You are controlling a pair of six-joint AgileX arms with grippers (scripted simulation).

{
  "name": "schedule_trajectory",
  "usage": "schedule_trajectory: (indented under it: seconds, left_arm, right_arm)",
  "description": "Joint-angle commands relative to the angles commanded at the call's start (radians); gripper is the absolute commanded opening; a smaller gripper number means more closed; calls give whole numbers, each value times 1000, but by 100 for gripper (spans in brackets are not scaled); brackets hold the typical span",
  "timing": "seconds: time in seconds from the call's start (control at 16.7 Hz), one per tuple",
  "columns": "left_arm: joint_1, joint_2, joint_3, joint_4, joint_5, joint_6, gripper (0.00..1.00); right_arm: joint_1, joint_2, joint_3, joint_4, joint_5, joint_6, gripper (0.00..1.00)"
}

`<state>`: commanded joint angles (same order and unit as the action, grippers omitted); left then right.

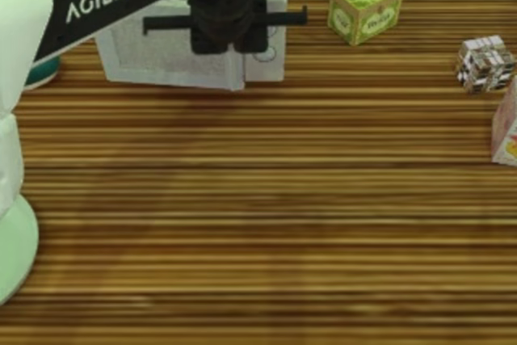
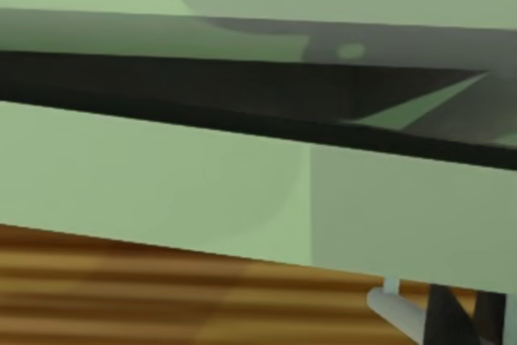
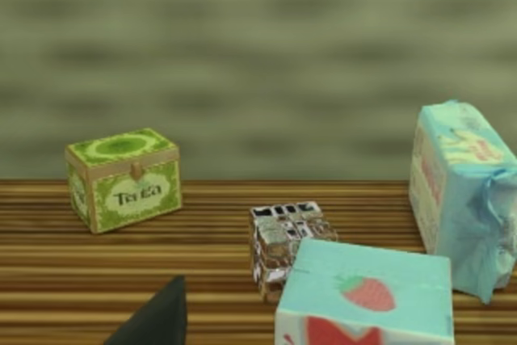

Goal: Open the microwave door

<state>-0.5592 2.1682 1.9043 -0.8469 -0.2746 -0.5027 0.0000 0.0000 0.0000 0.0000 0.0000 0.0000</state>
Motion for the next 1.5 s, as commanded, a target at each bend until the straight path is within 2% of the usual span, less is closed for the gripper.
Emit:
schedule_trajectory:
  seconds: [1.02, 1.5]
  left_arm:
    - [-5, 3, -4, 3, 7, -3, 0]
    - [9, -91, -144, 76, 45, 94, 0]
  right_arm:
    - [0, 0, 0, 0, 0, 0, 100]
    - [0, 0, 0, 0, 0, 0, 100]
